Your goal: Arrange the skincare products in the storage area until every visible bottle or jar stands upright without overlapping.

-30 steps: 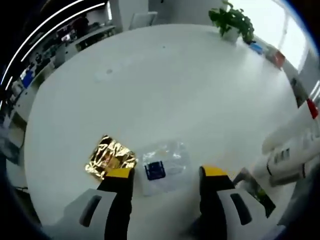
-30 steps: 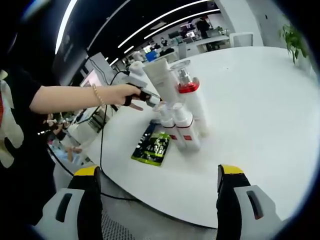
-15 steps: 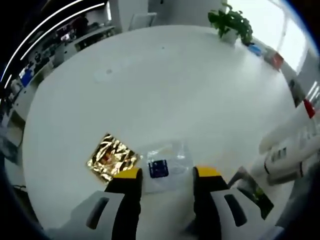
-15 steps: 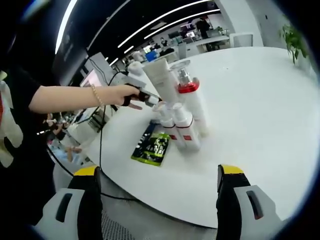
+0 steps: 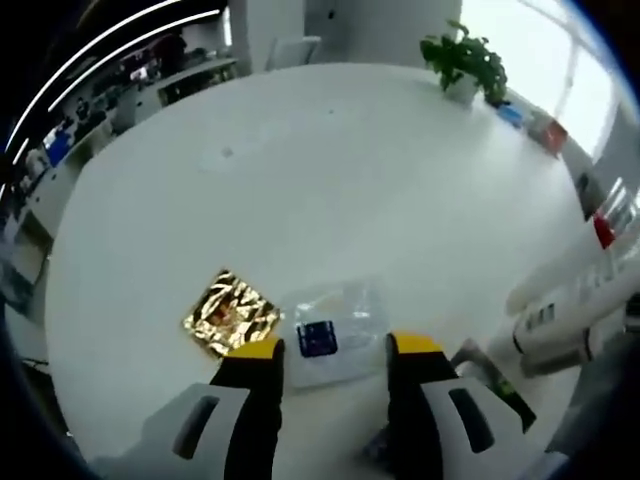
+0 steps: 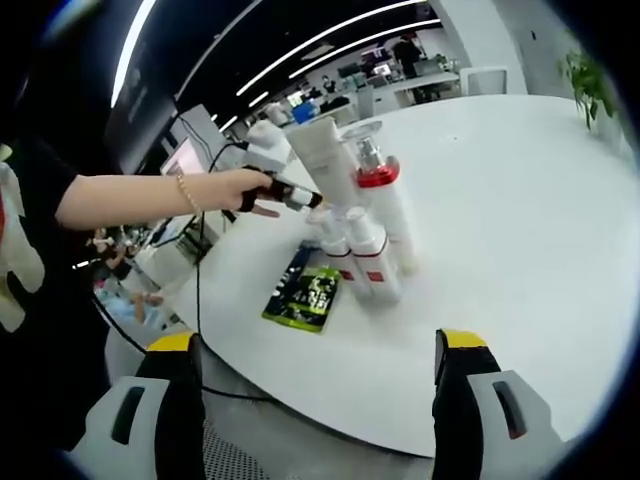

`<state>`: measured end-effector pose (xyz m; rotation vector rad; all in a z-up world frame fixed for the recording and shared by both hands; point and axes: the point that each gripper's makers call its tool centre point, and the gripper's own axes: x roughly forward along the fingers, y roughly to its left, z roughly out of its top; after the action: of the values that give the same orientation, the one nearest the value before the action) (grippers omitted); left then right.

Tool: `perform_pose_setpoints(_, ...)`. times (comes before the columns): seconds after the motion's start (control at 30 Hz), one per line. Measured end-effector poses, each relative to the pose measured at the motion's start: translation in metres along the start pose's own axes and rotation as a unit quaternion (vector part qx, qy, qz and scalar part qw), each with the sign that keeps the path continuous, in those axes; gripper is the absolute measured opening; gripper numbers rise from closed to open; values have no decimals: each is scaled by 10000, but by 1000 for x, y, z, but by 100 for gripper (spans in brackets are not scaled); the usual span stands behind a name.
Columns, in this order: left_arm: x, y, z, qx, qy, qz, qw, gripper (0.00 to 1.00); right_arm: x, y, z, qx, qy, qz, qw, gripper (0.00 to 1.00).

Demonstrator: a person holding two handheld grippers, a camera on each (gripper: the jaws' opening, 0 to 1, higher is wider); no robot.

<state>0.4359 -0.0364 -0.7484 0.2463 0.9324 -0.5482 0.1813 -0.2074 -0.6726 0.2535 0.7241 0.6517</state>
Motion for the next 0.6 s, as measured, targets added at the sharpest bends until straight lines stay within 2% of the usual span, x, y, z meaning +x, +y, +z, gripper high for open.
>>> perform_pose_setpoints(0.2,-23,-6,0,19,-156,22,9999,43,-1,0,2,-3,-71,4,10000,96)
perform_pose_setpoints(0.33,-22,-3,3,15,-260,29,9997,43,-2,-1,4,8,-130,-1,9999,95)
perform_pose_setpoints(0.47,-36,-7,-5,-29,-300,56,9995,43,-2,1,5,-67,-138,-24,9999,93)
perform_pose_setpoints(0.6,-37,-2,-6,-90,-361,48,9993,43,-1,2,4,-124,-121,-14,9998,92)
